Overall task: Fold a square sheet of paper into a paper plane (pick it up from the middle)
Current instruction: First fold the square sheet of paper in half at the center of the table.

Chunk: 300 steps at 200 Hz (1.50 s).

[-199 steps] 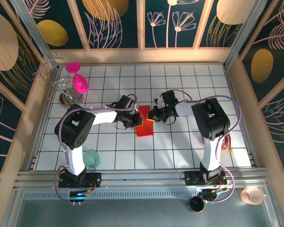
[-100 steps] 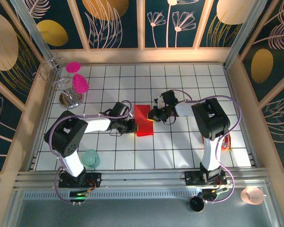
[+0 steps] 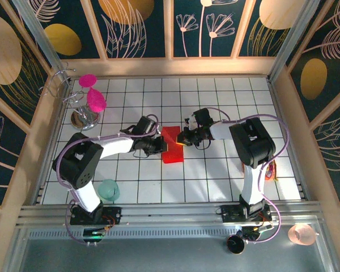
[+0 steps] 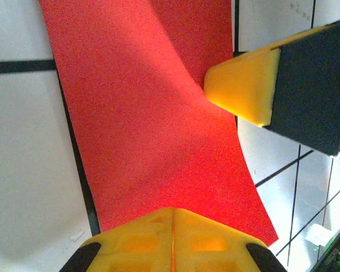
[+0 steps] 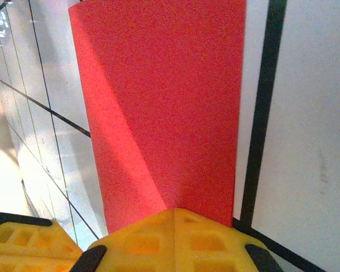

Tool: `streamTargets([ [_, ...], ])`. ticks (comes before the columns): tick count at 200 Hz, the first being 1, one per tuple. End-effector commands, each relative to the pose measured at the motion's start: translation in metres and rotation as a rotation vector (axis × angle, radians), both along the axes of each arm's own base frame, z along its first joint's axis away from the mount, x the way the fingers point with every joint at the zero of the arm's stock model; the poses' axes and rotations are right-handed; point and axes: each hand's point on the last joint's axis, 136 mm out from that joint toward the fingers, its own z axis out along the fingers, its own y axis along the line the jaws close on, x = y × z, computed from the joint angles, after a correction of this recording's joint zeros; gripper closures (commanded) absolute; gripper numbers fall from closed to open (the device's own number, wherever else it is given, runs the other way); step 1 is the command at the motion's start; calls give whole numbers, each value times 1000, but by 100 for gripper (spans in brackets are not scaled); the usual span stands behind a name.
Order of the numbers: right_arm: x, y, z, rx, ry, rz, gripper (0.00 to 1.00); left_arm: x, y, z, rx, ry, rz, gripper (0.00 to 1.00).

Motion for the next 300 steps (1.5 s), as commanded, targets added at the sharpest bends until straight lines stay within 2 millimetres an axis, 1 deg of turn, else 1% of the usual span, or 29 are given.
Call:
streamTargets([
  [1,-72,-119,-134,-605,234,-104,100,0,-4,-4,8,23,9,92],
  [16,-72,-118,-134,-604,235,-104,100,-3,-7,-5,-7,31,-1,92],
  [29,-71,-118,-134,-604,232,-106,100,-11,-14,-7,-34,46,-27,92],
  [44,-70,-118,-134,-605,231,-107,100,-20,-15,-16,-23,71,-46,91],
  [59,-70,-118,-134,-608,231,-108,100,-30,-10,-28,0,100,-52,92],
  [76,-71,-119,-135,-611,233,-109,100,-41,-3,-37,20,126,-61,92],
  [124,-70,-119,-135,-610,235,-119,100,-77,26,-53,118,177,-90,92],
  [140,-68,-118,-134,-607,230,-121,100,-88,33,-57,132,195,-95,92],
  [162,-66,-117,-132,-601,225,-125,100,-95,38,-59,148,197,-94,92],
  [172,-66,-116,-131,-597,222,-127,100,-94,40,-60,158,192,-91,92],
  [175,-65,-115,-130,-595,221,-126,100,-90,38,-52,143,169,-89,92],
  [191,-60,-110,-123,-578,203,-124,100,-81,34,-40,137,127,-88,92],
  [206,-46,-97,-107,-528,155,-126,100,-65,26,-21,118,56,-82,92],
  [213,-37,-87,-95,-493,128,-125,100,-56,22,-9,103,13,-74,92],
  [224,-19,-69,-71,-420,75,-126,100,-41,15,10,75,-47,-63,91],
  [227,-11,-61,-61,-387,53,-127,100,-38,15,14,70,-61,-59,90],
  [228,-11,-61,-61,-387,53,-127,100,-37,14,15,68,-64,-56,90],
  [229,-6,-57,-55,-370,42,-128,100,-35,14,17,64,-71,-56,90],
  [240,15,-34,-19,-263,-23,-125,100,-20,12,30,43,-115,-29,90],
  [256,40,-7,35,-125,-118,-116,95,-2,11,40,8,-148,17,88],
  [271,55,3,77,-50,-196,-128,91,12,10,44,-33,-154,68,86],
  [279,59,3,93,-32,-230,-145,88,18,7,47,-67,-158,84,84],
  [289,61,-1,104,-27,-259,-178,85,22,0,48,-105,-154,88,83],
  [300,57,-8,106,-32,-273,-206,84,26,-9,48,-148,-150,83,80],
])
